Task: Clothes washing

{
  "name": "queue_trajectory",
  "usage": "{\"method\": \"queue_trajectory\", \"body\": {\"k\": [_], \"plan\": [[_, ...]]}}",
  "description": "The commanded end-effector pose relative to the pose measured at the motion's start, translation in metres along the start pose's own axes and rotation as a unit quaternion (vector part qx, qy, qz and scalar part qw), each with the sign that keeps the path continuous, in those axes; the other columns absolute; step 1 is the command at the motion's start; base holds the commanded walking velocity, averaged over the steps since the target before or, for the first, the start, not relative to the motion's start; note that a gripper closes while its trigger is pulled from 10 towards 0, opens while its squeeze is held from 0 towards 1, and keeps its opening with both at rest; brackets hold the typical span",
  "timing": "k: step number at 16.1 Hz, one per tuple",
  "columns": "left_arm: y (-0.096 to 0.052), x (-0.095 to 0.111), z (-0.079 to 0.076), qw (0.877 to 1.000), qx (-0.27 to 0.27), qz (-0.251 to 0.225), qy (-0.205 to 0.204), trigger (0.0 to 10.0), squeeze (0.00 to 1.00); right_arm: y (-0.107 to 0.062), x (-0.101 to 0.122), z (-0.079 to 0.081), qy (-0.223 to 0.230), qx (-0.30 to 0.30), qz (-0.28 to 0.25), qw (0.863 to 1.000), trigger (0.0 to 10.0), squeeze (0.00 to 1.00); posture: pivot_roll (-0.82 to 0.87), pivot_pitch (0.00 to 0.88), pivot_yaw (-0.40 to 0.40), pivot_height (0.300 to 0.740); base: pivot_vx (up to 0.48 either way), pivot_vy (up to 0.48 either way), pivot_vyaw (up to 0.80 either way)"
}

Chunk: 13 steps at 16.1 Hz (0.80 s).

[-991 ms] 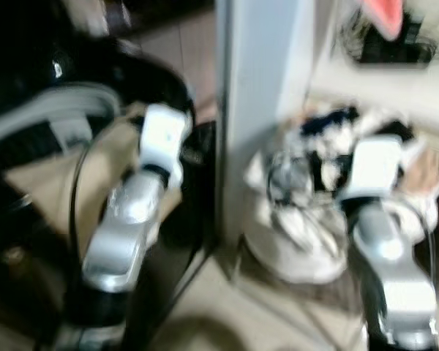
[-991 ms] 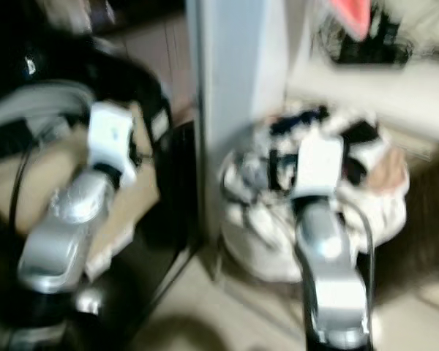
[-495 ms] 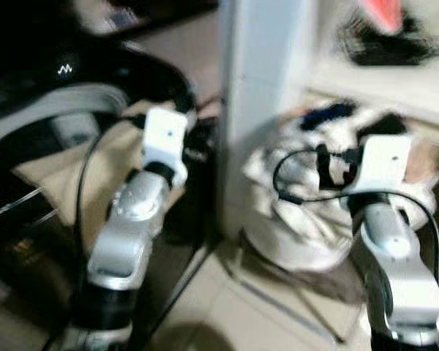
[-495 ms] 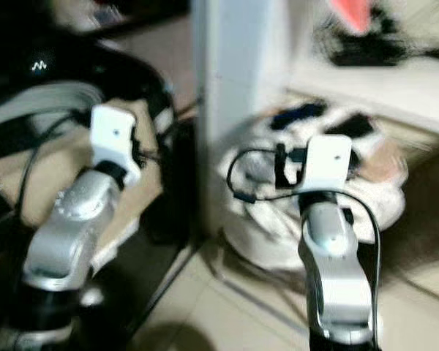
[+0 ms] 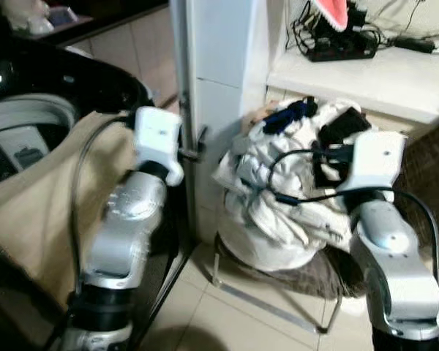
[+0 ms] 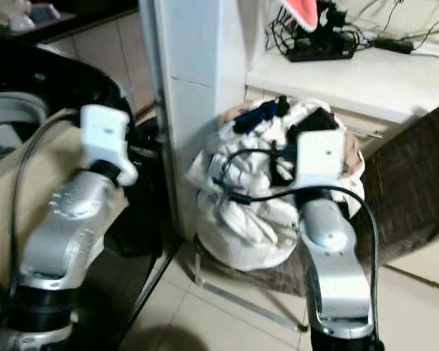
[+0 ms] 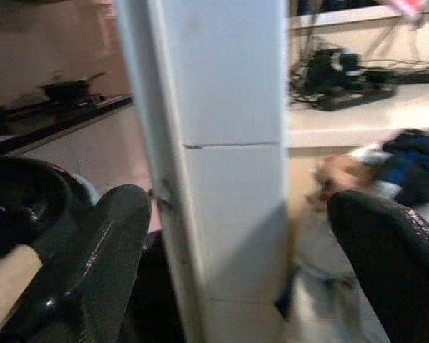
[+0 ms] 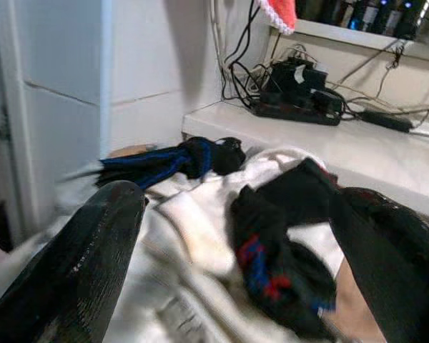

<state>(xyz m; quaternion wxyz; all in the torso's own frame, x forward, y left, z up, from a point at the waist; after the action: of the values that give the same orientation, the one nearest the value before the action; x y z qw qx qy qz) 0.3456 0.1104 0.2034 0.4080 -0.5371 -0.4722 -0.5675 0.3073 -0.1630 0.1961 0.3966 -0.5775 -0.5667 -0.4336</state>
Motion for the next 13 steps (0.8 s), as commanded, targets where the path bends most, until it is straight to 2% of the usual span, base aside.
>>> {"method": "queue_trajectory", "body": {"k": [1,3,11,12,13], "plan": [[0.000,0.006,-0.007,1.000,-0.006,-0.009,0.000,10.0,0.00,0.003,-0.001,-0.004,-0.011,-0.003,0.002,1.000,10.0,0.00,-0.11,0.000,-0.018,0.740,0.382,0.000,0.45],[0.000,0.007,-0.005,1.000,0.001,-0.013,-0.006,10.0,0.00,0.004,0.001,-0.004,-0.013,0.001,-0.001,1.000,10.0,0.00,-0.11,0.000,-0.027,0.740,0.386,0.000,0.80],[-0.004,0.008,0.003,1.000,0.022,-0.011,-0.005,10.0,0.00,0.006,0.002,-0.005,0.017,0.000,-0.001,1.000,10.0,0.00,-0.10,0.000,-0.037,0.740,0.373,0.000,0.00],[-0.005,0.008,0.003,1.000,0.021,-0.008,-0.013,10.0,0.00,0.005,-0.001,-0.004,0.030,0.000,0.014,0.999,10.0,0.00,-0.10,0.000,-0.038,0.740,0.000,0.000,0.00],[-0.007,0.010,-0.002,1.000,-0.002,-0.012,-0.022,10.0,0.00,0.004,-0.002,-0.005,0.034,-0.001,0.022,0.999,10.0,0.00,-0.10,0.000,-0.038,0.740,0.000,0.000,0.00]]}}
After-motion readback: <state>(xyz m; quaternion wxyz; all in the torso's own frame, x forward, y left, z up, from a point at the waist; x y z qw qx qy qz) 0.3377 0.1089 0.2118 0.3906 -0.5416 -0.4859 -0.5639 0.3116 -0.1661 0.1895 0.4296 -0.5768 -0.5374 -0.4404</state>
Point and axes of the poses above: a point about 5 cm out from each wrist's last joint towards the gripper, its own y axis pointing out of the wrist towards the gripper, its own x axis along the axis of the wrist's last joint, z = x × y, the point moved 4 cm from there along y, pointing out of the wrist towards the gripper, and after that the axes turned 7 degrees about -y, right-handed, at the moved point
